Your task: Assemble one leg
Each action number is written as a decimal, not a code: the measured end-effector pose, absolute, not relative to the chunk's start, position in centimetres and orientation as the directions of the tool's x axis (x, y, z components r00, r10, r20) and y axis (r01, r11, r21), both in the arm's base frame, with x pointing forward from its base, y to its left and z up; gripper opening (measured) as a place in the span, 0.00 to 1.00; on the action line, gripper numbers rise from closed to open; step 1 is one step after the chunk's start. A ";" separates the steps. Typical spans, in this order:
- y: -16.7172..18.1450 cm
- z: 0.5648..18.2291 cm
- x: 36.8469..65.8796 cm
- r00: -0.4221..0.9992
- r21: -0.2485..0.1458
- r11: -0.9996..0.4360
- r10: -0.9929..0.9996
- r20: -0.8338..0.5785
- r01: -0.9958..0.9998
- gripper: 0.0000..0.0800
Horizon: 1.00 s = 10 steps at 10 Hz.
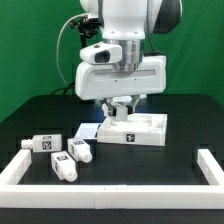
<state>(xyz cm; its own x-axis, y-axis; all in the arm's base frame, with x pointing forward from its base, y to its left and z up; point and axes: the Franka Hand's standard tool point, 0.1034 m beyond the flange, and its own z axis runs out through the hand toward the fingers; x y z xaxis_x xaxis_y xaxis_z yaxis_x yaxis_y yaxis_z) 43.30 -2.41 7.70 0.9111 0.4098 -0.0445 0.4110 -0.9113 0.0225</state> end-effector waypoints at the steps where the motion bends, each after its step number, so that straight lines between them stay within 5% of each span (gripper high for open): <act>1: -4.5 7.6 42.8 0.890 0.016 -0.891 0.452 -0.052 0.454 0.36; 6: -10.7 4.6 39.3 0.876 0.010 -0.878 0.477 -0.072 0.479 0.36; 10: -12.2 2.0 37.7 0.877 0.007 -0.881 0.469 -0.108 0.473 0.36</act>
Offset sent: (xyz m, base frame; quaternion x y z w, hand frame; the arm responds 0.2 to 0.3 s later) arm -0.0358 -0.0394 -0.0189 0.0179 0.0100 -0.0140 0.9997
